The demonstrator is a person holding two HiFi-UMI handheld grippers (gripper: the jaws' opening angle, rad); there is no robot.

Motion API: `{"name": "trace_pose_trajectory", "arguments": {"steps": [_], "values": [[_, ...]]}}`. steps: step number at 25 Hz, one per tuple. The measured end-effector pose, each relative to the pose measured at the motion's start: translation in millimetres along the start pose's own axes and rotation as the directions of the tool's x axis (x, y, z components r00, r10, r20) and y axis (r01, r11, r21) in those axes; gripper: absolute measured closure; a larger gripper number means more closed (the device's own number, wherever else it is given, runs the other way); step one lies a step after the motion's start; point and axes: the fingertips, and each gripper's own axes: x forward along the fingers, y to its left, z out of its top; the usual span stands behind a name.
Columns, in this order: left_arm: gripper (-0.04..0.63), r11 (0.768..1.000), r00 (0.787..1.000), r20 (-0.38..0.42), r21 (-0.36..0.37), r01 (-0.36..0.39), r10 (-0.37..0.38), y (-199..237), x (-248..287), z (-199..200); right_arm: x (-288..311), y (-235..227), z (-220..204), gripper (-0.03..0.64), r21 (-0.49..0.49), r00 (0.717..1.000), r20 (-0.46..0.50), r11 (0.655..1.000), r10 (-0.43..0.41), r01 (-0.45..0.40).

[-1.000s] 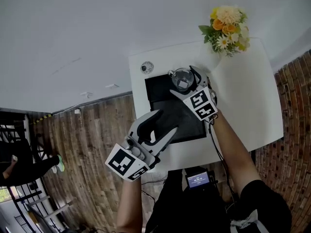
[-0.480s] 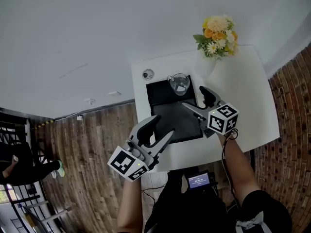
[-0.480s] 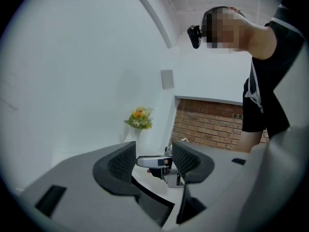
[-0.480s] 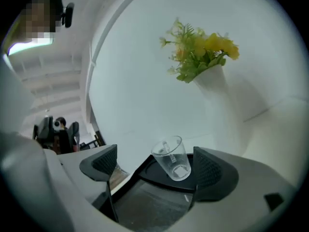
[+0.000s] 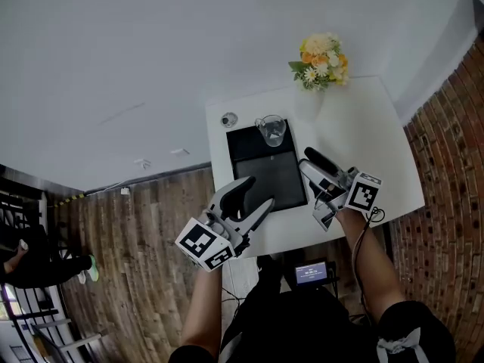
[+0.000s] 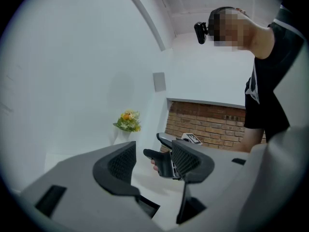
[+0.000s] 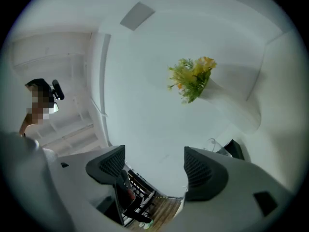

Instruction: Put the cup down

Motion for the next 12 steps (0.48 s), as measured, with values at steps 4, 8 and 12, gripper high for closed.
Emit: {"name": "trace_pose_trajectory", "arguments": {"steps": [4,8,12], "values": [[0.356,0.999,1.000,-0.004,0.020,0.030,-0.030,-16,-5,5,-10,47,0,0.355,-0.127,0.999,-0.046,0.992,0.020,-0.026],[0.356,0.998,0.999,0.007,0.036,0.050,-0.050,-30,-14,14,-17,89,-8,0.507,-0.300,0.993,-0.121,0.953,0.005,-0.041],[0.364,0.995,0.997,0.015,0.063,0.077,-0.078,-45,-24,22,-26,120,-17,0.587,-0.418,0.983,-0.181,0.907,-0.018,-0.060]]}}
